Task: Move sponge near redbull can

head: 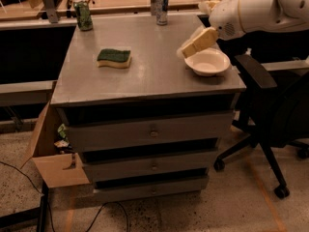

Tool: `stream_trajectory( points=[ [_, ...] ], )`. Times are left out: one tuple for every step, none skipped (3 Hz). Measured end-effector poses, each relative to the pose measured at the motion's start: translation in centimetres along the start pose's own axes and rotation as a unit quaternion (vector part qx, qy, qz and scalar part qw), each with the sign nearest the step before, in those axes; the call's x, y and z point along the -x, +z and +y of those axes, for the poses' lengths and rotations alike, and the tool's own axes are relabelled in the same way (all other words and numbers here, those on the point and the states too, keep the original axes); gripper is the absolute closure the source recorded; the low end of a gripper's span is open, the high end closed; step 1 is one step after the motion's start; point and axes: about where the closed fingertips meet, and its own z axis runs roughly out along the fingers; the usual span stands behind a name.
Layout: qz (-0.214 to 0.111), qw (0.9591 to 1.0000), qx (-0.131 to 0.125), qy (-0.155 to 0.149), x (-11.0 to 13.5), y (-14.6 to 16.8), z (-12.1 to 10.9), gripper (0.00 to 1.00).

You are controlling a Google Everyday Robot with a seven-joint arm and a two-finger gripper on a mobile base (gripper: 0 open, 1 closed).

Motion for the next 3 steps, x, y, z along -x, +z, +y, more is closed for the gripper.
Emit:
stream_trajectory(
  points=[
    [-0.004, 1.0, -0.005, 0.001, 0.2, 0.2, -0.3, 0.0],
    [0.0, 0.9999, -0.001, 0.016, -0.2, 1.0, -0.1, 0.0],
    [-0.011, 0.999, 0.002, 0.043, -1.5, 5.1, -0.3, 0.0]
  ],
)
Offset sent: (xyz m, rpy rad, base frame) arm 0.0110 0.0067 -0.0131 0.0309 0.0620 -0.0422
